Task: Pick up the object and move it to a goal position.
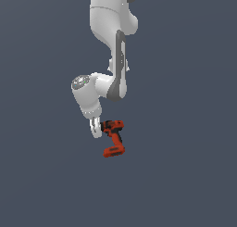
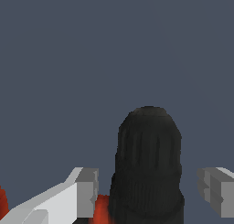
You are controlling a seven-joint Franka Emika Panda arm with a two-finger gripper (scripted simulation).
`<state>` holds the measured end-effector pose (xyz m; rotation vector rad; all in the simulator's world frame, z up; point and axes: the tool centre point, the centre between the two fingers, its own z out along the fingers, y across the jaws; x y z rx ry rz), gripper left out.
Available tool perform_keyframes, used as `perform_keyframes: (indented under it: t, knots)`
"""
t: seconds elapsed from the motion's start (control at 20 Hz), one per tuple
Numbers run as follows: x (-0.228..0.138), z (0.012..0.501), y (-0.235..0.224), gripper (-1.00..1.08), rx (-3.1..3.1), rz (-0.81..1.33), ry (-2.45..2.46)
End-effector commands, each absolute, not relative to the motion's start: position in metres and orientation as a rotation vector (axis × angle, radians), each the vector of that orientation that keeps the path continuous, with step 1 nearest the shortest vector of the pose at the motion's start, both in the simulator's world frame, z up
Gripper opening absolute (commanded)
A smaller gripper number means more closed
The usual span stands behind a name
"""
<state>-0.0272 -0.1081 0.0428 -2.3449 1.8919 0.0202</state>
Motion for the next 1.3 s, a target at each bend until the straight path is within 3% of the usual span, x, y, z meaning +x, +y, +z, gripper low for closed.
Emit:
perform_keyframes:
  t: [0.0, 0.15, 0.2, 1.25]
  knots:
    - [-0.027, 0.035, -0.107, 0.68, -2.343, 0.02, 1.894]
    - [-0.027, 0.031, -0.107, 0.68, -2.342, 0.02, 1.895]
    - [-0.027, 0.031, -0.107, -1.0, -2.342, 0.02, 1.895]
    - [-0.034, 0.059, -0.102, -1.0, -2.34, 0.019, 1.894]
